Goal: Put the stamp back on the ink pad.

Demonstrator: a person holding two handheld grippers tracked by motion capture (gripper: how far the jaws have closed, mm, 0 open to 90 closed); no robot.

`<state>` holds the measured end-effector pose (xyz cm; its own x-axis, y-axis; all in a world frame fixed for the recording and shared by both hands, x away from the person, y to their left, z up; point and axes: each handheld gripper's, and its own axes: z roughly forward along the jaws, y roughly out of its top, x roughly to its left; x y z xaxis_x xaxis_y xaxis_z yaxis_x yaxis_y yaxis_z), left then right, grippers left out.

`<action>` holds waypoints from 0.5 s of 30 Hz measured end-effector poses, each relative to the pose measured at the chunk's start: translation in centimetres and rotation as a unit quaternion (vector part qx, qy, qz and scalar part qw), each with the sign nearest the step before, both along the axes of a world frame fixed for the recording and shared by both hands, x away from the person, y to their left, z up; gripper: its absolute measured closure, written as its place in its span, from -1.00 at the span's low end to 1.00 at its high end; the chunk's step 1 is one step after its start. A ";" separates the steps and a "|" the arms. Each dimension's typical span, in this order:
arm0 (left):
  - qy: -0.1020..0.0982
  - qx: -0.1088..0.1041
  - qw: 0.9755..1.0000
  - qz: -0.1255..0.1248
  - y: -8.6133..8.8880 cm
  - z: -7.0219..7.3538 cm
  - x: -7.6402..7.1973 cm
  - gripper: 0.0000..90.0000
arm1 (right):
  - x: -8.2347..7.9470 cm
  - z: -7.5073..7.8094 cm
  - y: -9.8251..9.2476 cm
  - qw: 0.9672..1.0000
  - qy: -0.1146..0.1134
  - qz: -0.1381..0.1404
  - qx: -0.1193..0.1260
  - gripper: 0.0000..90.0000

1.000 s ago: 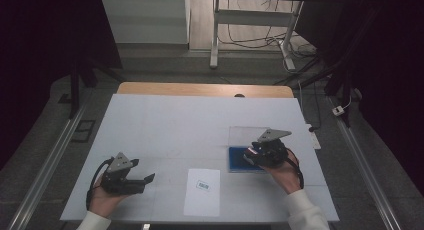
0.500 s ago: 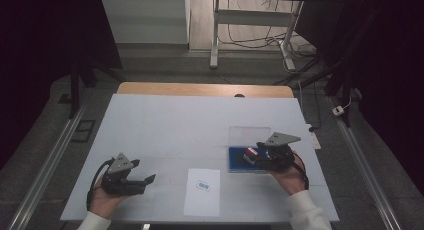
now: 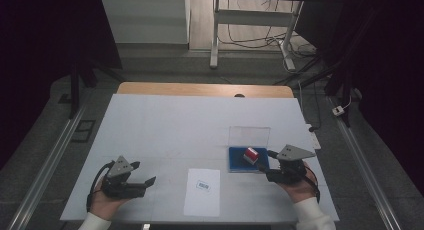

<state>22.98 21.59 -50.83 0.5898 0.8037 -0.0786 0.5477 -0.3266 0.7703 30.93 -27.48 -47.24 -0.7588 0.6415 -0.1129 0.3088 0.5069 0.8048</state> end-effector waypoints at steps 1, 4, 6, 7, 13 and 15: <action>0.000 0.000 1.000 -0.001 0.0 0.0 0.0 -0.54 | -0.2 -0.1 -0.2 1.000 0.001 0.001 0.002 -0.15; 0.000 0.001 1.000 -0.005 -0.2 -0.1 -0.2 -0.54 | -0.7 -0.7 -0.9 1.000 0.004 0.000 0.003 -0.17; -0.001 0.001 1.000 -0.005 -0.3 -0.1 -0.2 -0.54 | -1.0 -1.2 -1.4 1.000 0.005 -0.002 0.000 -0.18; -0.001 0.001 1.000 -0.006 -0.3 -0.1 -0.3 -0.54 | -1.2 -1.4 -1.6 1.000 0.006 -0.007 -0.002 -0.18; -0.001 0.003 1.000 -0.009 -0.6 -0.4 -0.4 -0.54 | -1.8 -2.7 -3.1 1.000 0.019 -0.013 0.000 -0.19; 0.001 0.005 1.000 -0.011 -0.7 -0.5 -0.4 -0.54 | -1.9 -3.1 -3.3 1.000 0.022 -0.013 0.000 -0.19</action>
<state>22.55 20.91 -51.28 0.6065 0.7917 -0.0726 0.5422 -0.3451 0.7661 29.08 -30.83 -50.32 -0.7459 0.6613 -0.0798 0.3564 0.4975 0.7909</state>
